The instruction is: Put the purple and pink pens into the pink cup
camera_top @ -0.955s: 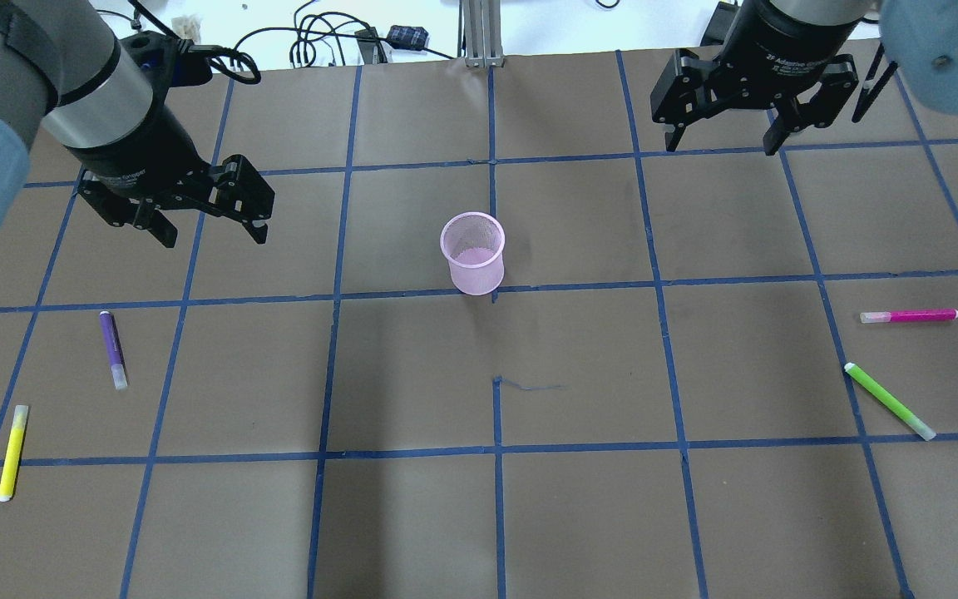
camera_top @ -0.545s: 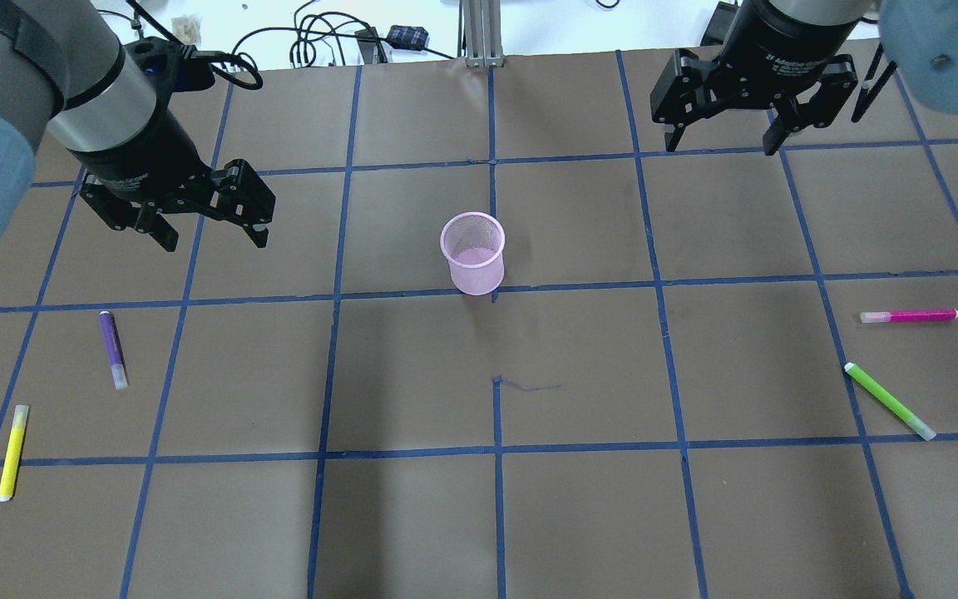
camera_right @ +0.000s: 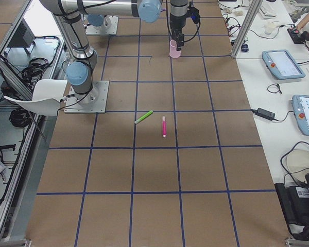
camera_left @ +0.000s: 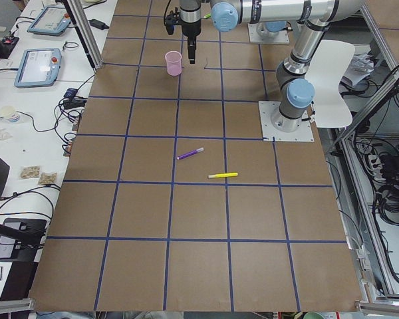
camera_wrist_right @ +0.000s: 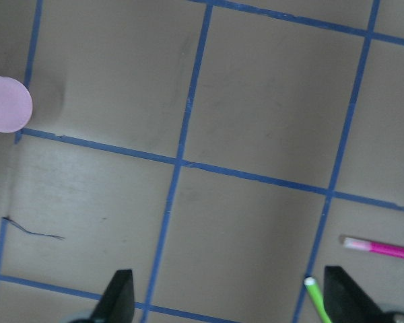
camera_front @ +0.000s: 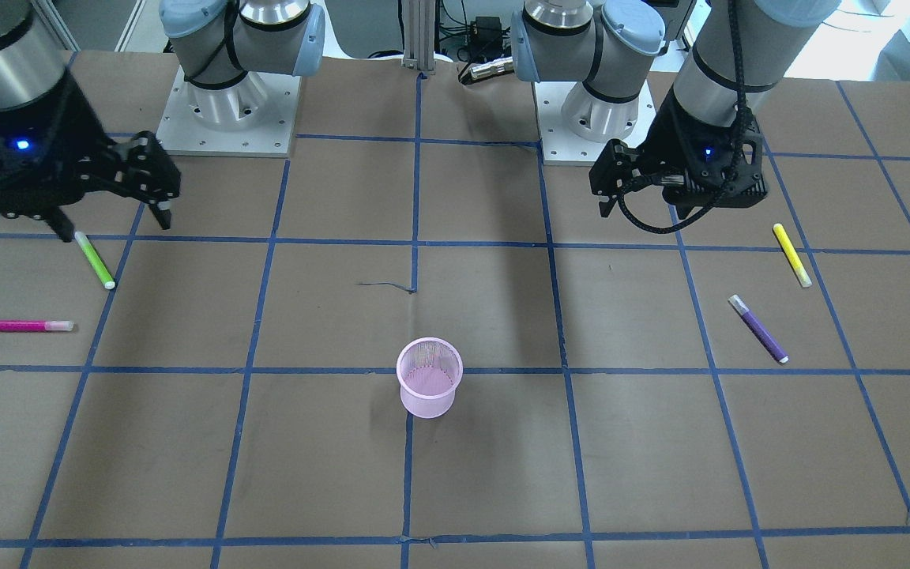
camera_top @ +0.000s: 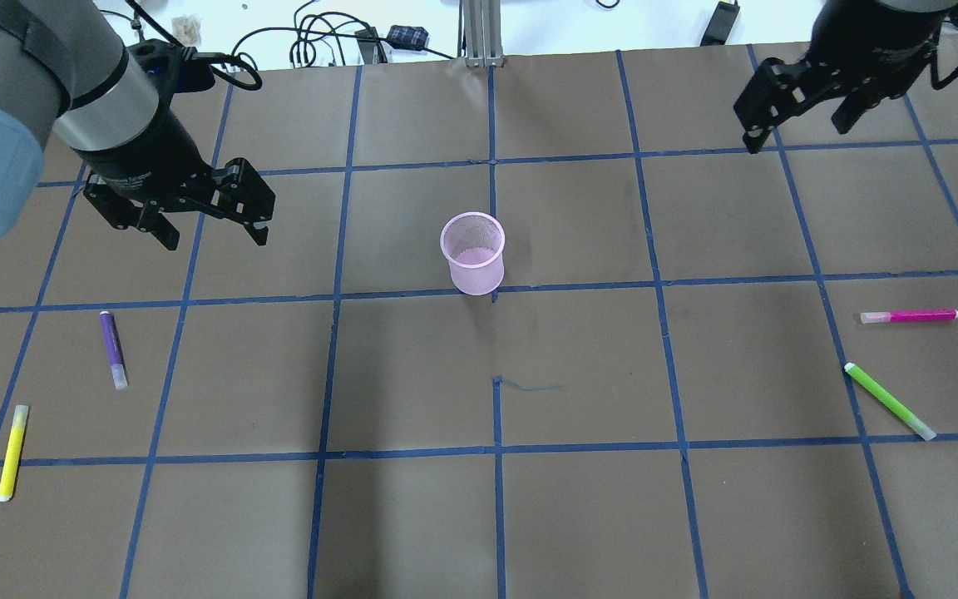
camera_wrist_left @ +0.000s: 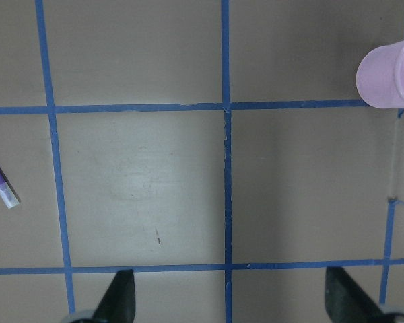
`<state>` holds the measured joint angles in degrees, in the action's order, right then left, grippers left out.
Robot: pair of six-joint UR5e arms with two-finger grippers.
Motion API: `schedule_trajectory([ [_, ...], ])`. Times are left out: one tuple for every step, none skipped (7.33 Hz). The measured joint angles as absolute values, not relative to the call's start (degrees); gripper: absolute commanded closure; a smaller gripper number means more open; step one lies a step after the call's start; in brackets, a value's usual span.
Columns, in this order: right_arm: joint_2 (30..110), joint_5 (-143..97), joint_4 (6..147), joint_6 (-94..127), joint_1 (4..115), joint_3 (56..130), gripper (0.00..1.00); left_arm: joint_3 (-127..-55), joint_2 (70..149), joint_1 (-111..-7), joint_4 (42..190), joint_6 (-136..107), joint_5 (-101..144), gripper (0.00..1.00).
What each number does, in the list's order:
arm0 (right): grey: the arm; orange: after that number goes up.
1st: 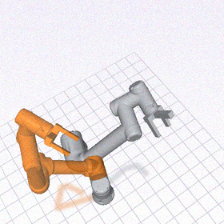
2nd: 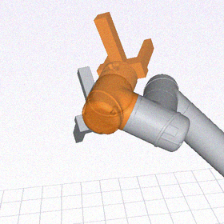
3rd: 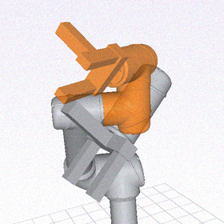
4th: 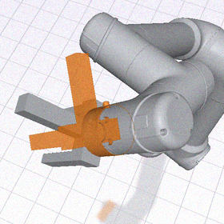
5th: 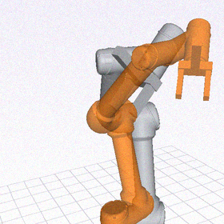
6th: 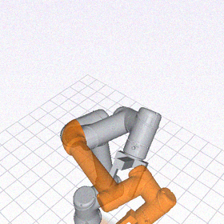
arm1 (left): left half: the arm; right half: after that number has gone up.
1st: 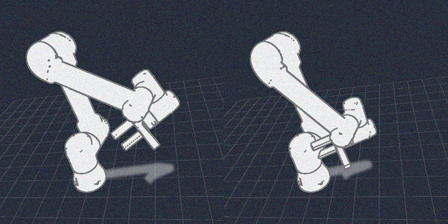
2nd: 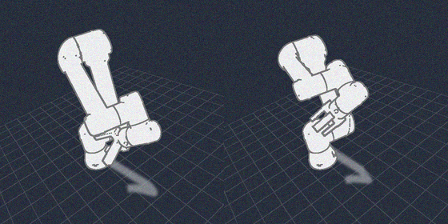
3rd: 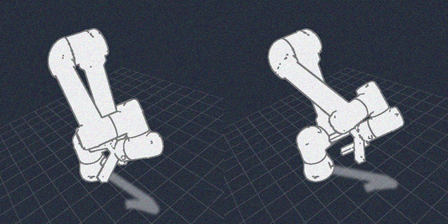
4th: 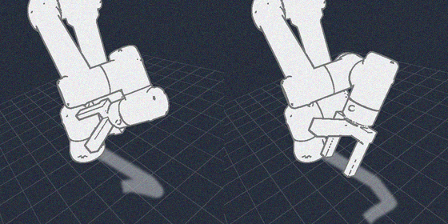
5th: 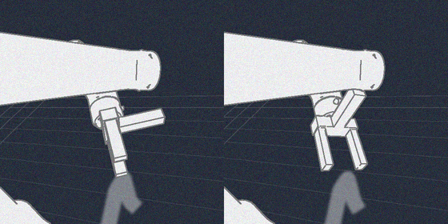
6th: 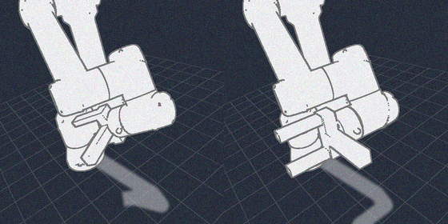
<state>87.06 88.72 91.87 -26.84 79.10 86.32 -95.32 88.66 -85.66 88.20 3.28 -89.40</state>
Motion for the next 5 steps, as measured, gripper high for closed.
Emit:
schedule_trajectory([
  [86.9, 88.4, 93.5, -38.5, 72.9, 88.0, 0.0, -95.5, 89.3, -82.6, 87.8, 3.5, -88.3, 0.0],
  [86.0, 88.1, 97.3, -50.3, 66.9, 90.2, 0.02, -95.6, 90.3, -77.9, 87.7, 4.5, -85.7, 0.0],
  [84.1, 87.5, 102.2, -63.9, 61.7, 92.3, 0.02, -95.7, 91.5, -72.2, 87.8, 7.3, -81.6, 0.0],
  [81.9, 85.5, 105.9, -77.7, 56.7, 94.1, 0.02, -95.9, 93.3, -66.7, 88.2, 11.3, -78.4, 0.0],
  [79.6, 81.6, 107.4, -90.3, 52.0, 95.6, 0.02, -96.4, 95.8, -61.9, 88.6, 15.6, -77.0, 0.0],
])
